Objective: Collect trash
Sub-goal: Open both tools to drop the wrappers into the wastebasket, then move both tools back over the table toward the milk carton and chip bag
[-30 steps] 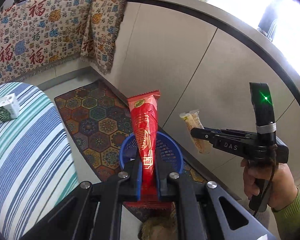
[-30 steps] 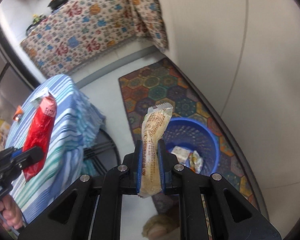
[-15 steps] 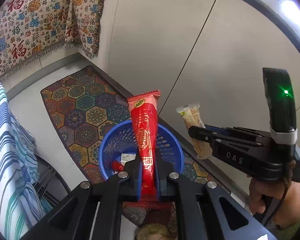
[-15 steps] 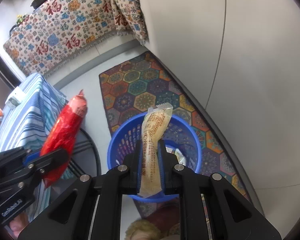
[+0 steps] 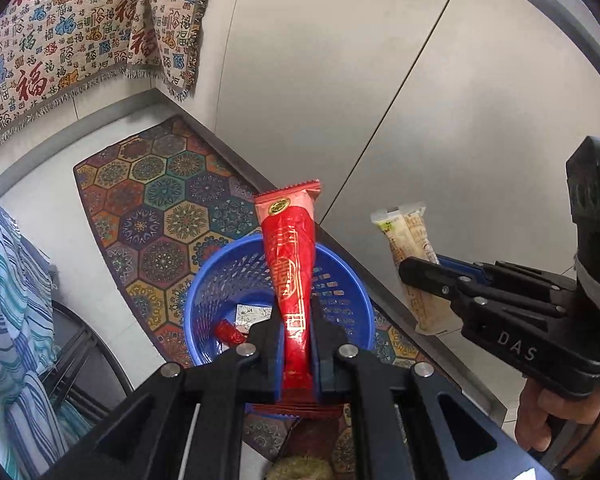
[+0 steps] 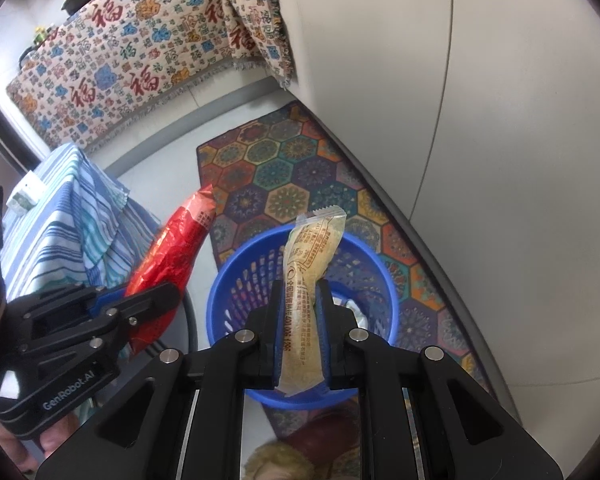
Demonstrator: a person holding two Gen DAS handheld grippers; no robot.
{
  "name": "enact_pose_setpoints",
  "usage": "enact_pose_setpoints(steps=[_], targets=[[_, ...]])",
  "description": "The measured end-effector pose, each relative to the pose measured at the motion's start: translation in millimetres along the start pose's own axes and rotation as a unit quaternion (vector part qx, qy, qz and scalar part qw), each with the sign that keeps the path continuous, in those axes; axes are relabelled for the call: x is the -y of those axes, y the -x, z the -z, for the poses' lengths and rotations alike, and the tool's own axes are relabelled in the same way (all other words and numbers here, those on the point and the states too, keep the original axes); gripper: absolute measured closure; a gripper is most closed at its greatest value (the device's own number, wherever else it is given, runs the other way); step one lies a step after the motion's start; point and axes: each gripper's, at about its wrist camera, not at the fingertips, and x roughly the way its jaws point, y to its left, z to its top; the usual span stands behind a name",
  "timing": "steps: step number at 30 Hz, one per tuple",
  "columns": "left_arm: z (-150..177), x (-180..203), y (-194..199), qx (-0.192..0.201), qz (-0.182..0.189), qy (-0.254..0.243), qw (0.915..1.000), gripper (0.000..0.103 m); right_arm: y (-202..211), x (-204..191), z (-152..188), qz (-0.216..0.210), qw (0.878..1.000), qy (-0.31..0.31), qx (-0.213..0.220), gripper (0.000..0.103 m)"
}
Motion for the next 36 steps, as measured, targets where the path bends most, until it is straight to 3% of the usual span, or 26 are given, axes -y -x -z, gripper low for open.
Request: enact_pose_setpoints(steps=[5,7,9,15,19,21,28,36], targets=[[3,-1,-14,-0.011,0.006,-0.009,0.9999,0.09,-3,4,-2,-0.007,1.0,-0.014,0.009,0.085],[1,-2,-22,-0.017,0.005,-0.009,0.9998,0.063,-6,6,-4,-0.015,1.0,-0.021,0.01,0.057],[1,-2,-26,-0.01,0.001,-0.011,0.9999,0.053,-7,7,-5,-0.014,0.999,-0.026,0.013,0.054],[2,-5,-10,0.008,-0.011,-0.006,0.9999,0.053,1,12,-6,0.002,0.999,-0.032,0.031,0.047],[10,-6,28,0.037,-0.019,-0.019,0.9989,0.053,10,5,-8,0.031,0.998,-0.017,0.049,0.024],[17,-8,52,0.049,-0.025,-0.024,0.9982,0.053,18,-2,-9,0.042,0.997,-0.007,0.061,0.018],[51,-31,147,0.077,-0.055,-0.025,0.9952,0.047,48,-46,5,0.045,0.994,0.019,0.102,0.011],[108,-104,246,0.098,-0.127,0.023,0.9868,0.044,82,-166,39,0.006,0.987,0.1,0.129,0.007]])
